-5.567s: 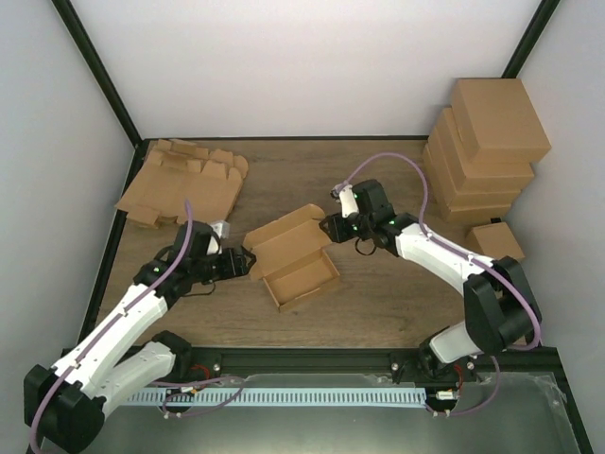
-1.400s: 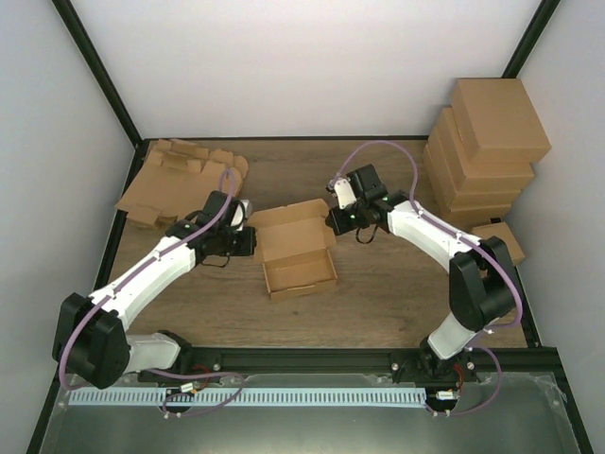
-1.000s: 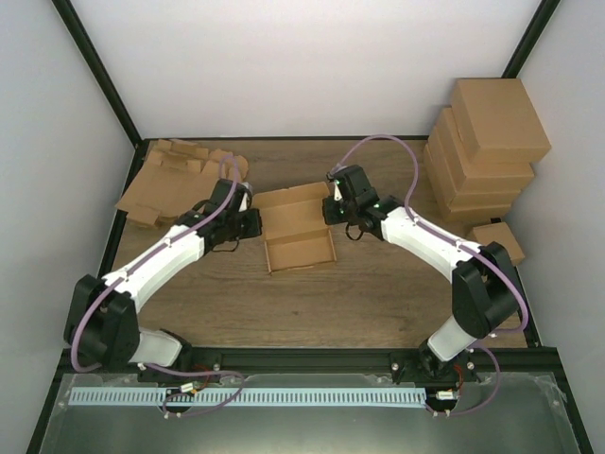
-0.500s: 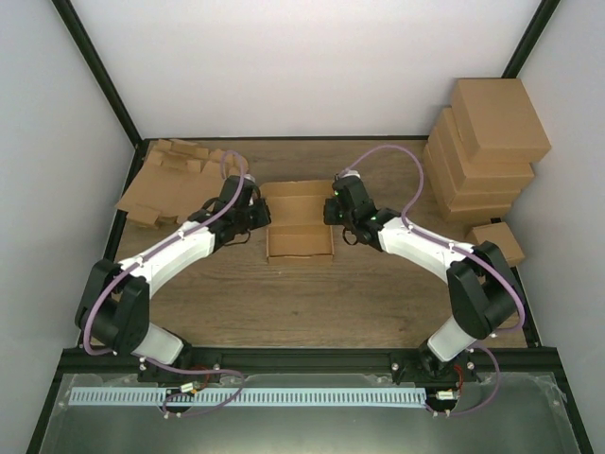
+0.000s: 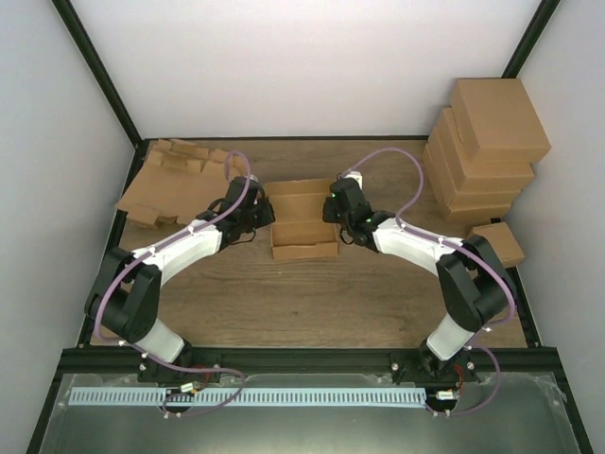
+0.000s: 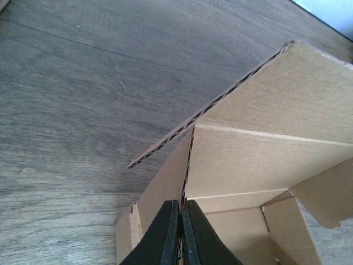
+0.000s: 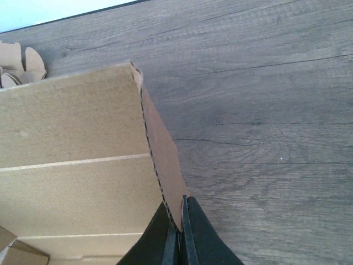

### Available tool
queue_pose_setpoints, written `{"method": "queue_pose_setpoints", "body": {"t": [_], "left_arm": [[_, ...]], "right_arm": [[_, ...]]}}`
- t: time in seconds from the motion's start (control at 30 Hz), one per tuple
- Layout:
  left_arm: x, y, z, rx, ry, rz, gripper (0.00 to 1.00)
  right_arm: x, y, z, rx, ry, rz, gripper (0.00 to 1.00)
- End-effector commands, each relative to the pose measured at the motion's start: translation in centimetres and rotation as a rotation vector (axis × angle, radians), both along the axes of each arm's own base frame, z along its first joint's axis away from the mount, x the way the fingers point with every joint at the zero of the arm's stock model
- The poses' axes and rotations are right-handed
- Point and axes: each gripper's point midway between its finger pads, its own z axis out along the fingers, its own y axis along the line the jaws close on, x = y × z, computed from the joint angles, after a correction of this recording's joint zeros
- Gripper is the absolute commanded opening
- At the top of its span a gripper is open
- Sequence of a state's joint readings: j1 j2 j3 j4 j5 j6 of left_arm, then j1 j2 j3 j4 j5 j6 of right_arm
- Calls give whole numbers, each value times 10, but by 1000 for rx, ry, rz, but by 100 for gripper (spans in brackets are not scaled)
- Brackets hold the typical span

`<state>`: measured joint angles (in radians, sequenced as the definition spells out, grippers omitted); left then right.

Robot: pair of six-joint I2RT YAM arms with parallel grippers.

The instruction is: Fold the paper box

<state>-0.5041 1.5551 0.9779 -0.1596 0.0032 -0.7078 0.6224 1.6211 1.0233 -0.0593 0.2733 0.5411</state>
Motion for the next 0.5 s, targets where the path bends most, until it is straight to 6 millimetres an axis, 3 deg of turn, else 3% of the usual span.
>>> {"method": "queue_pose_setpoints", "body": {"t": [0.0, 0.23, 0.47], "left_arm": [[0, -11, -14, -18, 33, -24, 4], [0, -13, -22, -8, 53, -37, 4], [-4, -14, -14, 15, 45, -84, 9]], "right_arm": [[9, 11, -2, 17, -26, -15, 1], [11, 11, -12, -1, -18, -23, 1], [8, 9, -11, -25, -35, 2, 1]]}}
